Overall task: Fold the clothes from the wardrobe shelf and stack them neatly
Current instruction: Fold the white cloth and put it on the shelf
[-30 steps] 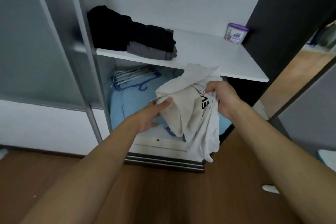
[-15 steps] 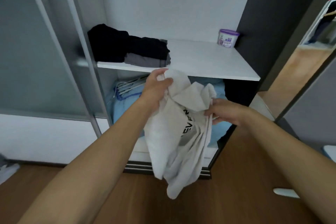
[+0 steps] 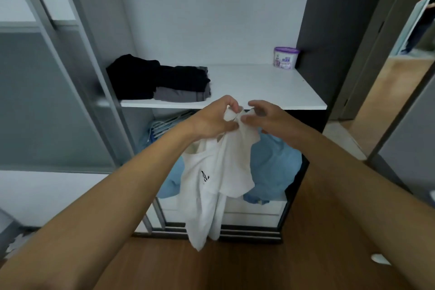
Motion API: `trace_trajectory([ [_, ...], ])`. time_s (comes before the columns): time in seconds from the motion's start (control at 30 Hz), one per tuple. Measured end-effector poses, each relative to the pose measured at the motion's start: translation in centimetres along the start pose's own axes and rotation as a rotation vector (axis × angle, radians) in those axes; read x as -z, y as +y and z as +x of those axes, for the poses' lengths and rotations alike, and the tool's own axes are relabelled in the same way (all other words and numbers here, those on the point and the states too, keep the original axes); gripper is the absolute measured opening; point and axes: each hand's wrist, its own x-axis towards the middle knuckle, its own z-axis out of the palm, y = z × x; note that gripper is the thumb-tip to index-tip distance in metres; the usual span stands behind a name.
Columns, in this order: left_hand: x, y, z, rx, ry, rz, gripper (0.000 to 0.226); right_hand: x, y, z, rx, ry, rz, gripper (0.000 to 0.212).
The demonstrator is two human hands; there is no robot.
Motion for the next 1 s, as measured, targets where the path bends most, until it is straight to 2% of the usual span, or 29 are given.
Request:
trace_trajectory([
  [0.07, -0.1, 0.1, 0.3, -0.043, -0.013, 0.025, 0.03, 0.2, -0.2, 0.2, -0.076, -0.001, 0.06, 0.052],
  [0.17, -0.4, -0.1, 0.8, -0.032, 0.013, 0.087, 0.036, 0.8, -0.3, 0.2, -0.174, -0.092, 0.183, 0.027],
  [0.27, -1.2, -0.8, 1.1, -0.018, 0.027, 0.063, 0.04, 0.8, 0.1, 0.5, -0.063, 0.039, 0.173, 0.012],
  [0.37, -1.9, -1.8, 0.7, 0.043, 0.049, -0.185, 0.043, 1.1, 0.7, 0.4, 0.072, 0.154, 0.125, 0.014],
  [0.4, -1.8, -2.5, 0.5, 0.069, 0.033, -0.202, 0.042, 1.3, 1.0, 0.3, 0.09, 0.171, 0.127, 0.015],
  [0.43, -1.7, -3.4, 0.3, 0.101, -0.007, -0.152, 0.039, 1.6, 1.4, 0.3, 0.094, 0.189, 0.13, 0.016],
  [0.53, -1.5, -6.2, -0.6, 0.252, -0.141, 0.17, 0.008, 2.7, 2.5, 0.5, 0.046, 0.222, 0.162, 0.019],
  [0.63, -1.7, -7.7, -1.0, 0.354, 0.01, -0.022, 0.028, 3.7, 4.2, 0.7, -0.077, 0.14, 0.178, 0.025],
  [0.7, -1.8, -7.5, -0.6, 0.375, 0.106, -0.121, 0.027, 3.8, 5.6, 0.7, -0.166, 0.041, 0.149, 0.028],
  [0.83, -1.6, -6.3, 0.5, 0.339, 0.149, -0.134, 0.018, 3.2, 7.3, 0.8, -0.291, -0.082, 0.245, 0.018],
  [0.93, -1.1, -6.5, 0.5, 0.334, 0.231, -0.102, 0.023, 3.5, 7.9, 1.0, -0.251, -0.149, 0.243, 0.009],
  [1.0, -0.7, -7.3, 0.1, 0.324, 0.283, -0.106, 0.023, 3.9, 8.2, 1.1, -0.185, -0.067, 0.133, 0.002],
])
